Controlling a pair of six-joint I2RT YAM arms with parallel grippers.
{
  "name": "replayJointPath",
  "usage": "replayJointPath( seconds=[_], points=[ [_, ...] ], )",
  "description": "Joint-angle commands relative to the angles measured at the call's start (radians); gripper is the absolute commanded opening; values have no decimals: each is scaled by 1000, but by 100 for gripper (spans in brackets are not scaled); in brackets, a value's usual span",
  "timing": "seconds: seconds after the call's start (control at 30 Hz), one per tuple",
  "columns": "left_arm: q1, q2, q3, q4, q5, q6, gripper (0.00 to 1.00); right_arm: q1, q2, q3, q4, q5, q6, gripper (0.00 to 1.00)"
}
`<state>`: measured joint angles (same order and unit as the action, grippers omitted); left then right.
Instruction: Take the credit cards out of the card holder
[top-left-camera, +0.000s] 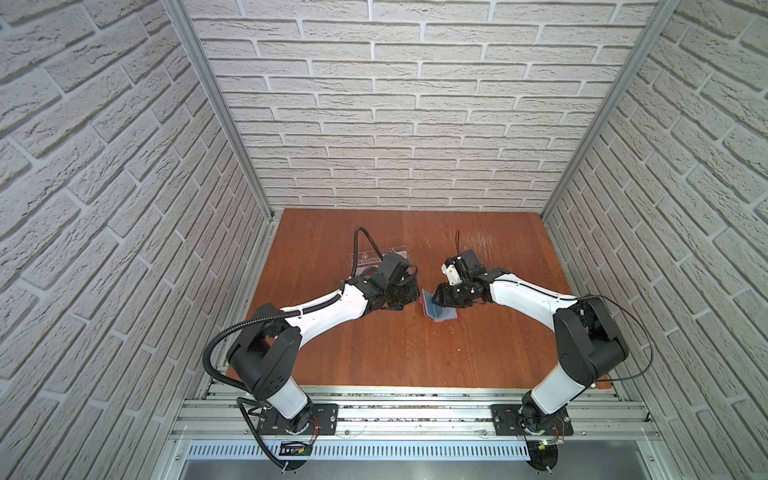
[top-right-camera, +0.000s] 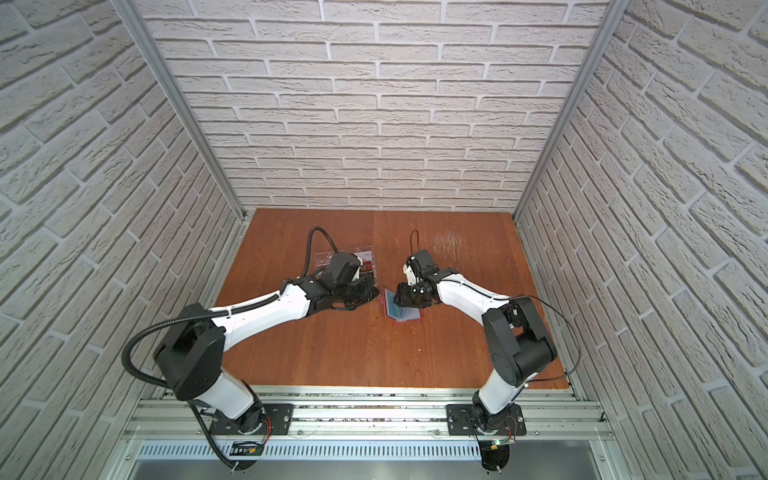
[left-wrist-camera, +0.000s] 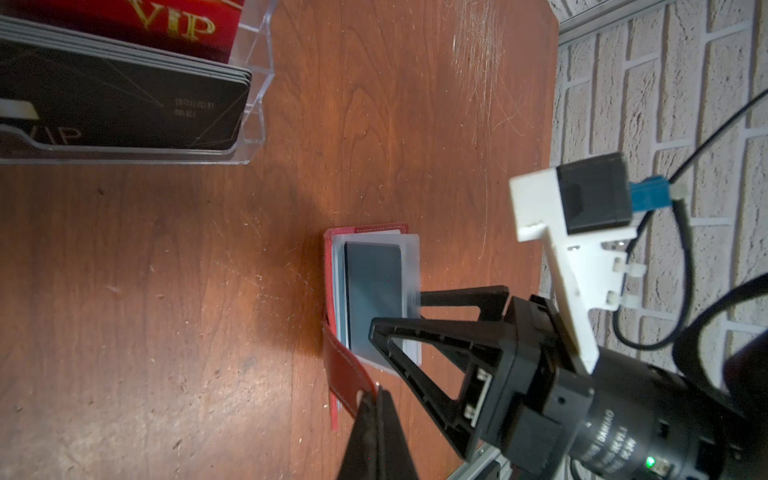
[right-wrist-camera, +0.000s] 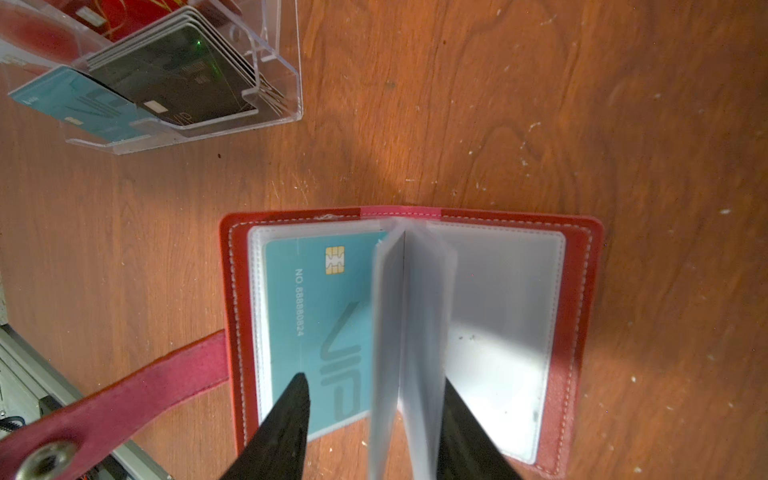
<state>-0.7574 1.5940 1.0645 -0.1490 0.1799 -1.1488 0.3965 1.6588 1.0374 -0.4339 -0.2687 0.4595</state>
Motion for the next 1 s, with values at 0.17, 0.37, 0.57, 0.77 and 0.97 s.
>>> replayJointPath(
  seconds=[0.17, 0.37, 0.57, 0.77, 0.97],
  points=[
    [7, -3, -17, 42, -13, -5, 0, 18, -8, 6, 12, -34, -3, 50],
    [7, -5, -21, 41, -17, -6, 0, 37, -14, 19, 14, -41, 9, 49],
    [7, 3, -14, 42, -13, -6, 0, 44, -35, -2, 28, -66, 7, 48],
    [7, 3, -13, 44, -14, -8, 0, 43, -47, -21, 46, -80, 5, 47],
    [6, -2, -18, 43, -15, -7, 0, 41, -44, -14, 61, -110, 11, 45]
  ],
)
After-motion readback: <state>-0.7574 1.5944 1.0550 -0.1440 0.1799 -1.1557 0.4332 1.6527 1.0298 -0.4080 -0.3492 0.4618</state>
